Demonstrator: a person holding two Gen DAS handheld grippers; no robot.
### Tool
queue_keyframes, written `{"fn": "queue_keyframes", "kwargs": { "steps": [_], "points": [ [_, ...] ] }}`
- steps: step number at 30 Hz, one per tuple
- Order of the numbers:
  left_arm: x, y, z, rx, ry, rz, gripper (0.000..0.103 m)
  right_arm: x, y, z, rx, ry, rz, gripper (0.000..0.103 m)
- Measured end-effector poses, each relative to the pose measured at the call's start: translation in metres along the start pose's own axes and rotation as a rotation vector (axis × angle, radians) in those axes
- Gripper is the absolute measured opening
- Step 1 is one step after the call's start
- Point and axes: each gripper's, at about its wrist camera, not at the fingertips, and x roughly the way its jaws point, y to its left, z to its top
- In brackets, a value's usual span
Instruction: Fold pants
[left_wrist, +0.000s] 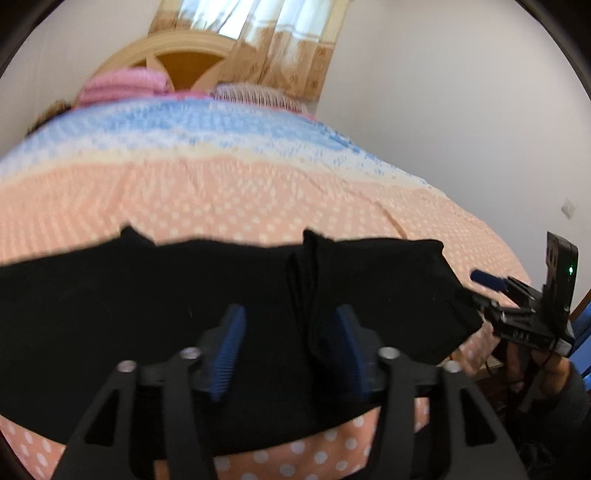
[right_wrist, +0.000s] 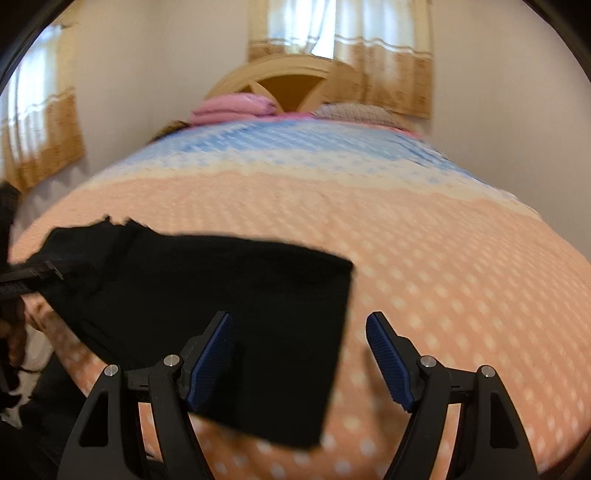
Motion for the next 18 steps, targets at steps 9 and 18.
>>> {"fn": "queue_keyframes", "kwargs": {
  "steps": [9, 18],
  "points": [
    [0.023, 0.000, -0.015, 0.058, 0.074, 0.059, 0.066, 0.003, -0.010, -0.019, -0.029, 0.074, -0.038, 0.075],
    [0.003, 0.023, -0.008, 0.033, 0.042, 0.098, 0.066, -0.001, 0.022, 0.015, -0.060, -0.045, 0.054, 0.075]
  ]
}}
